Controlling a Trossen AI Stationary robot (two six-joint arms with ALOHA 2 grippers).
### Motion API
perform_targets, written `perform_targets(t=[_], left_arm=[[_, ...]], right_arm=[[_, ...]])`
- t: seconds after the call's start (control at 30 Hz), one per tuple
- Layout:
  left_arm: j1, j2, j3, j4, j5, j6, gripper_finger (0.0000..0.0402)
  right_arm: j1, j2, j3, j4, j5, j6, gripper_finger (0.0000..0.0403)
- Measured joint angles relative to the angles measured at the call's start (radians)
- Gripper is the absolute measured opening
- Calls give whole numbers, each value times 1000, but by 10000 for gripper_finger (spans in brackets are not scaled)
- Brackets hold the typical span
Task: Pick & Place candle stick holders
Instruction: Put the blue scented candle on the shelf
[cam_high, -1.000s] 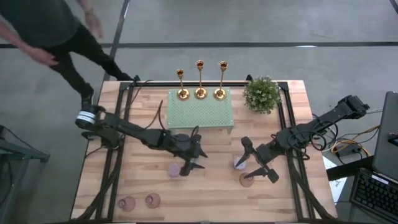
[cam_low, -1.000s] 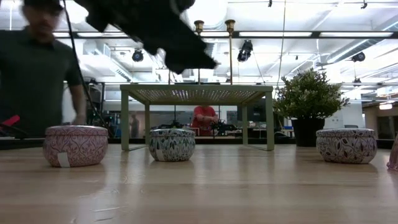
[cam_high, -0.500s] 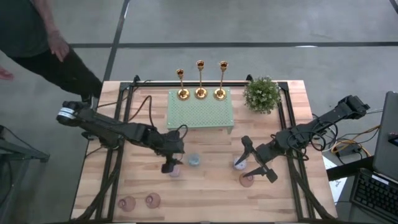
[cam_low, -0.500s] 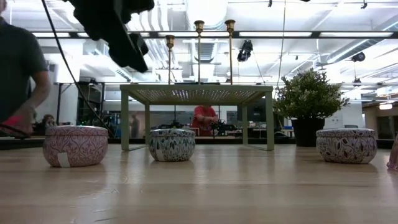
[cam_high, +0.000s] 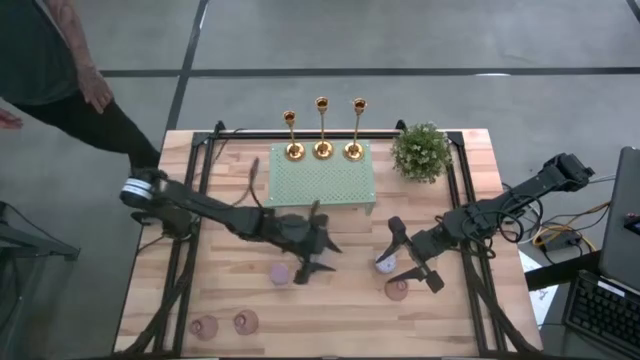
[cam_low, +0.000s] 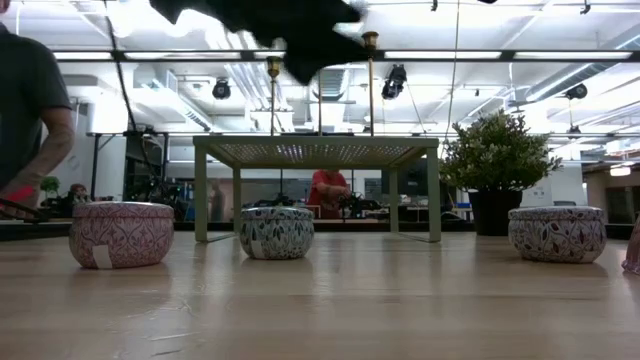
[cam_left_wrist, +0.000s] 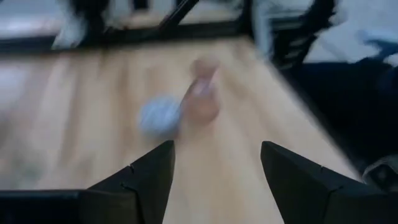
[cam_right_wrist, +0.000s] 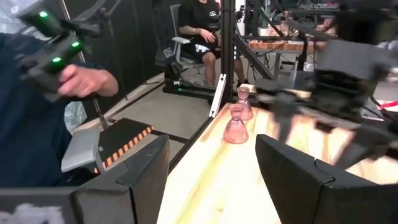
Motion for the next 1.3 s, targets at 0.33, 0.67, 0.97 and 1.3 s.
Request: perform_targets(t=[0.33, 0.67, 0.97, 1.3], left_arm=[[13, 297, 313, -108, 51, 147, 235], [31, 355, 438, -298, 108, 210, 199], [24, -70, 155, -490, 45, 153, 141], [23, -674, -302, -258, -134, 3, 131]], right_arm=[[0, -2, 0, -1, 0, -12, 240], [6, -61, 0, -9, -4, -21, 231], [7, -72, -3, -10, -7, -19, 235], [7, -66, -3, -8, -6, -11, 228]])
